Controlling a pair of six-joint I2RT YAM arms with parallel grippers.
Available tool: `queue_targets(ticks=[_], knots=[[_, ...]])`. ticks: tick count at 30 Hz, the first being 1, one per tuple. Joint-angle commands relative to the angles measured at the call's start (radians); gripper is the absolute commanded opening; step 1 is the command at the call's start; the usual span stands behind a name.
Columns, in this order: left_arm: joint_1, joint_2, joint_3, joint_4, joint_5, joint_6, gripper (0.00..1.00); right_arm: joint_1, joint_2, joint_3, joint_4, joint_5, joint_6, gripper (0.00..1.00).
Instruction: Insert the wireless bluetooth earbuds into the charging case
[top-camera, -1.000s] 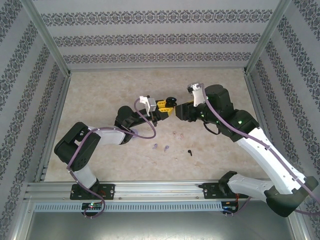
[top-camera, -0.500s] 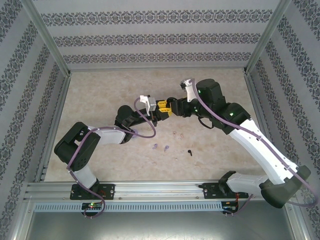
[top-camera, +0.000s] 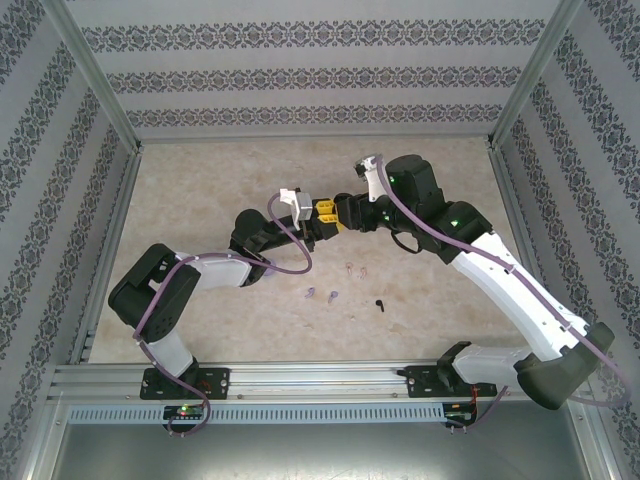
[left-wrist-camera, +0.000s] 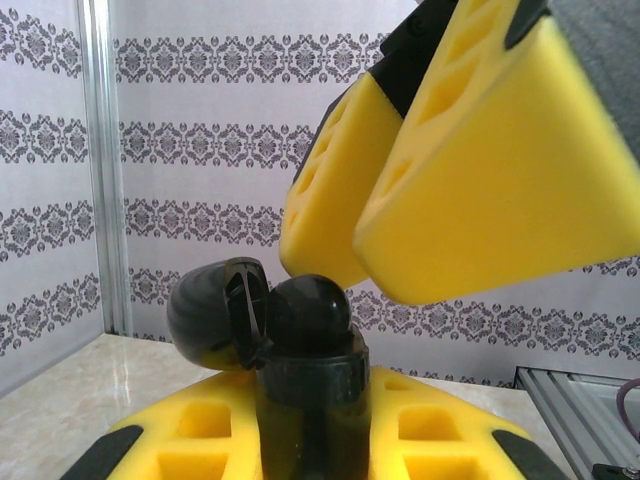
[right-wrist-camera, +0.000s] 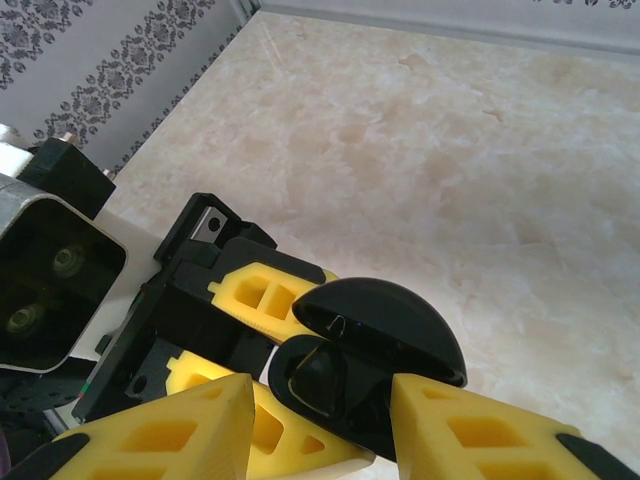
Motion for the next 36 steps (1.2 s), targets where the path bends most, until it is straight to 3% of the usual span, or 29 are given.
queue_targets(ticks=[1,12,36], knots=[[0.006,-0.013,0.028,0.057,0.028,-0.019,0.00,-0.007,0.011,0.022,0.035,-0.023,-0.005,0.41],[0.002,-0.026,0.031,0.049,0.036,-0.018,0.00,-0.018,0.034,0.027,0.048,-0.034,0.000,0.38],[-0.013,-0.027,0.031,0.034,0.021,-0.009,0.00,-0.020,0.033,0.041,0.075,-0.013,-0.003,0.19]])
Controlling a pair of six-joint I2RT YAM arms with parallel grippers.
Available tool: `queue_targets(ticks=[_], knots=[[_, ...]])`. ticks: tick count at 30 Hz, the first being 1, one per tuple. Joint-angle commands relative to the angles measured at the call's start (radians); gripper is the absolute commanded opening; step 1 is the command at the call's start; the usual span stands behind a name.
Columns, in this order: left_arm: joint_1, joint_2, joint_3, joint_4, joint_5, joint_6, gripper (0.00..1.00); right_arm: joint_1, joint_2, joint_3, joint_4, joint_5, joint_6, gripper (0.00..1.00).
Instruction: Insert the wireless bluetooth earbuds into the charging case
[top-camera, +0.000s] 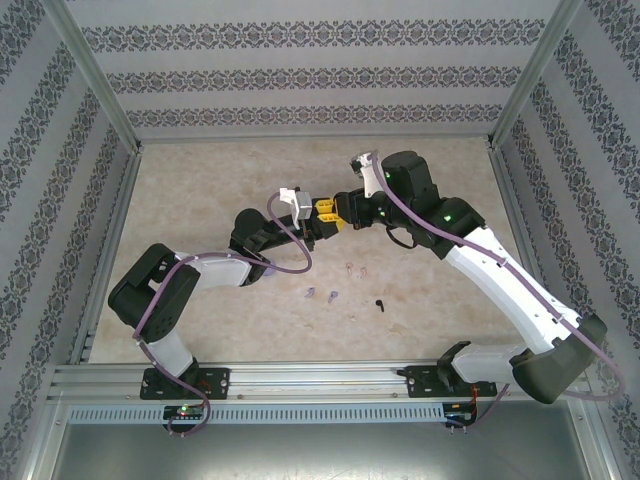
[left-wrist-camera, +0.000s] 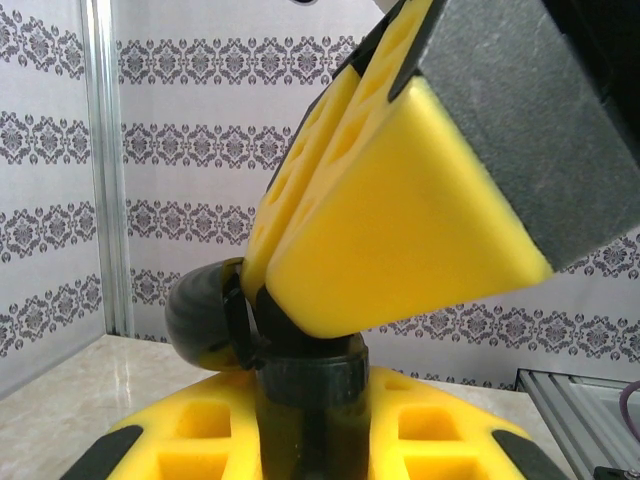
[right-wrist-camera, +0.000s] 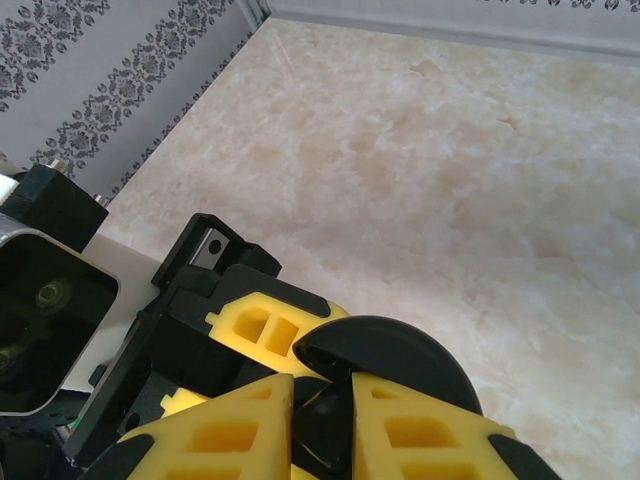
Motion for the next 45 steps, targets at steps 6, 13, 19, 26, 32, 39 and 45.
queue_targets(ticks=[6,13,19,26,32,39,45], knots=[[-0.013,-0.025,0.027,0.021,-0.011,0.008,0.00,-0.005,-0.041,0.040,0.031,0.062,-0.022,0.18],[-0.017,-0.016,0.034,0.017,-0.012,0.005,0.00,-0.015,-0.073,0.047,0.026,0.090,-0.032,0.18],[-0.015,-0.017,0.037,0.015,-0.018,0.007,0.00,-0.023,-0.090,0.041,0.018,0.094,-0.032,0.18],[-0.016,-0.015,0.042,0.015,-0.016,0.008,0.00,-0.026,-0.089,0.013,0.036,0.082,-0.017,0.18],[-0.018,-0.016,0.044,0.017,-0.017,0.009,0.00,-0.026,-0.071,0.000,0.050,0.066,-0.007,0.17],[-0.018,-0.014,0.045,0.020,-0.021,0.012,0.00,-0.026,-0.067,-0.025,0.061,0.049,0.006,0.17],[-0.018,-0.013,0.051,0.025,-0.023,0.011,0.00,-0.026,-0.067,-0.048,0.066,0.046,0.013,0.17]])
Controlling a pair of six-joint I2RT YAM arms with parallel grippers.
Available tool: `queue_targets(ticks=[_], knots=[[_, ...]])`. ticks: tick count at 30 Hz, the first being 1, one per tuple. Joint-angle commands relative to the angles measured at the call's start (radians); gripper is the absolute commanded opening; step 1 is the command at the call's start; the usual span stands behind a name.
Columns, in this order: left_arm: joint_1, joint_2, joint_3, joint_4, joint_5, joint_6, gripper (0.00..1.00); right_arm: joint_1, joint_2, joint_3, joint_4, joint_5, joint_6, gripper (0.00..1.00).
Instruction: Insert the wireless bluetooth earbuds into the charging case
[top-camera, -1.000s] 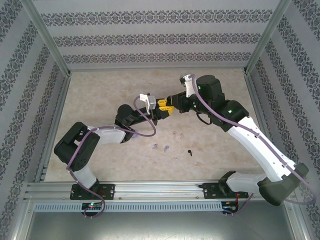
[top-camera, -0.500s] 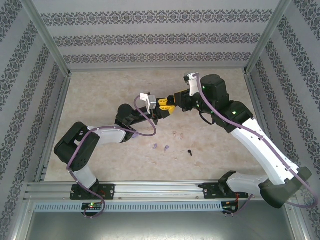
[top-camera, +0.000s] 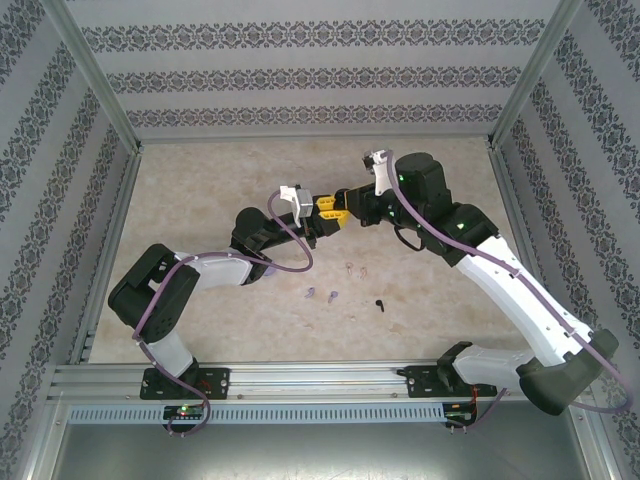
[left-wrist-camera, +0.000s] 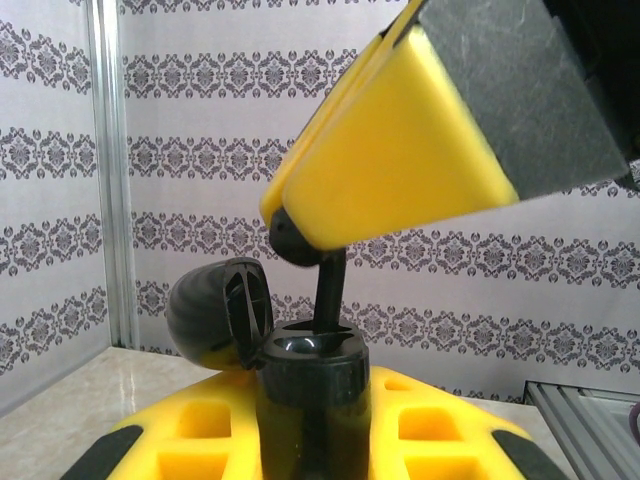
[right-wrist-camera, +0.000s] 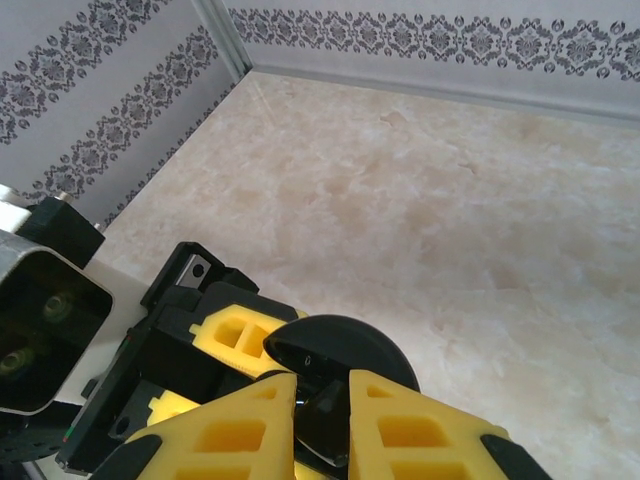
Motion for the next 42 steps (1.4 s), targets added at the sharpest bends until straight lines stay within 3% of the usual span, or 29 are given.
queue_targets(ticks=[1,23,33,42], knots=[[-0.011,-0.012,0.031,0.029,0.000,0.010,0.00,-0.012,0.000,-0.018,0.021,-0.013,0.016,0.17],[-0.017,-0.014,0.034,0.020,-0.012,0.022,0.00,0.015,0.053,-0.050,0.016,-0.047,0.024,0.16],[-0.017,-0.027,0.011,0.046,-0.064,0.048,0.00,0.014,0.009,-0.110,0.013,0.008,0.050,0.16],[-0.019,-0.026,0.012,0.045,-0.026,0.057,0.00,0.002,0.019,-0.081,0.017,-0.013,0.092,0.14]])
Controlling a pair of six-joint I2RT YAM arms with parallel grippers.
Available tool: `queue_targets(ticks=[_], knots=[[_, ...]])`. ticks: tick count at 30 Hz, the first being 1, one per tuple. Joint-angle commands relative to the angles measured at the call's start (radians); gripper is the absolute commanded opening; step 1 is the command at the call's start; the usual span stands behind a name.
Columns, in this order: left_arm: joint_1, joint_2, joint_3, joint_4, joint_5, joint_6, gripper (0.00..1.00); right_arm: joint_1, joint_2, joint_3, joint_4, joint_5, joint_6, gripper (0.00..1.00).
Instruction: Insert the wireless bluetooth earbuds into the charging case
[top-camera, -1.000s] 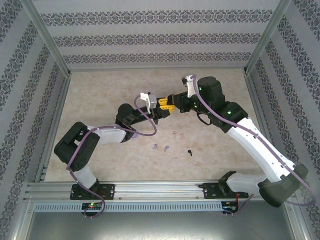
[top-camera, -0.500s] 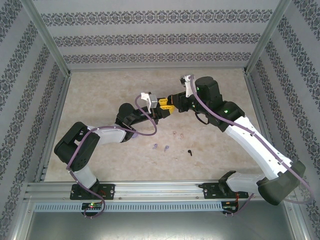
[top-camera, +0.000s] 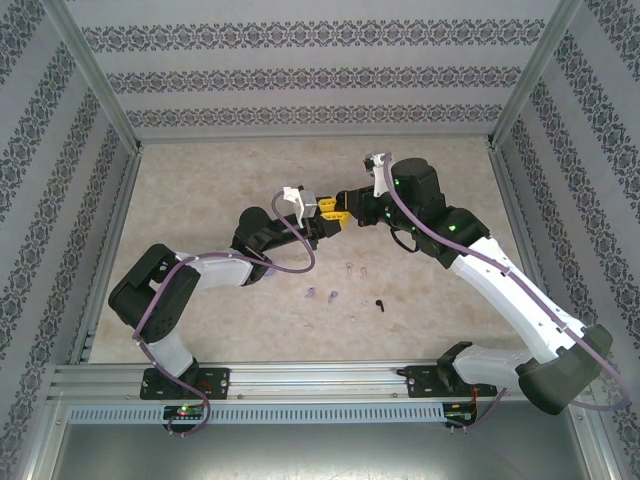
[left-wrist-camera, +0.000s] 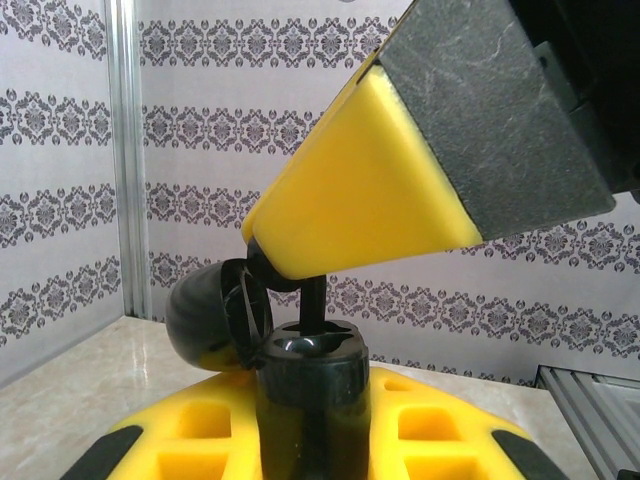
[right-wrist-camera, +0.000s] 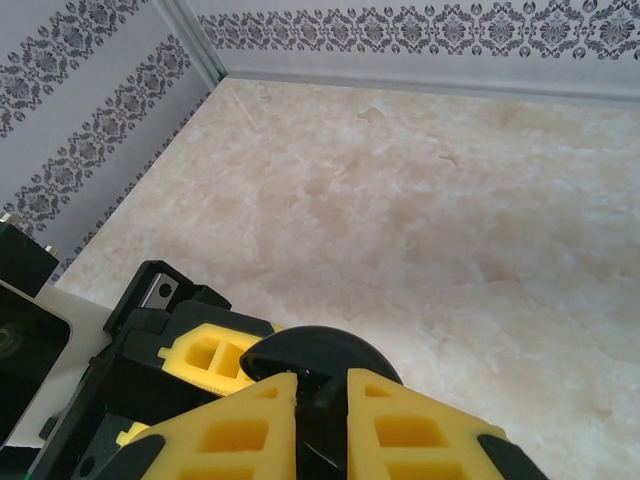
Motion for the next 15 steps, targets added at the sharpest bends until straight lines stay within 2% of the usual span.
queue_targets(ticks=[1,8,15], knots=[[-0.014,-0.025,0.015,0.105,0.013,0.029,0.00,0.009,0.009,0.000,-0.061,-0.054,0.040,0.14],[-0.027,-0.042,0.008,0.079,0.025,0.096,0.00,0.008,-0.042,0.034,-0.062,-0.085,0.080,0.15],[-0.031,-0.050,0.015,0.018,-0.006,0.244,0.00,0.002,-0.099,0.058,-0.055,-0.054,0.102,0.15]])
